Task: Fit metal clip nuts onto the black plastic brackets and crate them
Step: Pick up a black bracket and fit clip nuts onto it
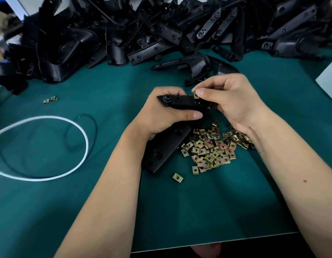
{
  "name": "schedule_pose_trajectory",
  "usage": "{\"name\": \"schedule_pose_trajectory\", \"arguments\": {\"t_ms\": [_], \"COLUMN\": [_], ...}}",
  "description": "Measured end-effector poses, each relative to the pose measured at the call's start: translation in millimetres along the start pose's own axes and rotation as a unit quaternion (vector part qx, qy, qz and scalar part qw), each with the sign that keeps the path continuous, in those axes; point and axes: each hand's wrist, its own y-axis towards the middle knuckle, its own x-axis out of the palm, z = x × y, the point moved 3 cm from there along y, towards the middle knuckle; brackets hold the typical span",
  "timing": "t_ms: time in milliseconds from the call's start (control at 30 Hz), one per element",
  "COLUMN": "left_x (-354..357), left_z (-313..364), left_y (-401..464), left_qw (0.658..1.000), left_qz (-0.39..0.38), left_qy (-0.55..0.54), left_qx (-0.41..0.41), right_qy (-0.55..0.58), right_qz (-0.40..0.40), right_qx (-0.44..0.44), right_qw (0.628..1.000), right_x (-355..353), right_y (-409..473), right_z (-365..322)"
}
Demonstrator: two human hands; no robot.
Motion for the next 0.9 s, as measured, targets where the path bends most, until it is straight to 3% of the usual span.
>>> {"name": "schedule_pose_trajectory", "arguments": {"t_ms": [400,533,633,733,900], "left_x": [0.4,-22.5,-46.7,-58.0,-60.0], "left_z": [2.5,8.0,4.7,-1.2,-2.4], "left_y": [-2.7,-4.3,-10.2,-12.9,-11.2], "left_qw": [0.996,0.982,0.951,0.928,0.918], "left_qz": [0.072,0.156,0.249,0.311,0.316], "left_qy": [-0.042,-0.107,-0.183,-0.199,-0.221], "left_qx": [-0.008,-0.013,-0.03,-0.055,-0.088], "right_qy": [0.027,0.021,-0.161,-0.36,-0.389], "right_qz": [-0.039,-0.023,-0.069,-0.164,-0.214], "right_qx": [0.01,-0.041,-0.111,-0.137,-0.13], "right_qw": [0.999,0.999,0.978,0.908,0.886], "right_x": [1.5,8.5,19.0,33.1,41.2], "right_y": [-1.7,-5.0,-8.2,-14.8,-19.4], "right_z": [0.8,-1.6,-4.3,-1.6,-4.0]}}
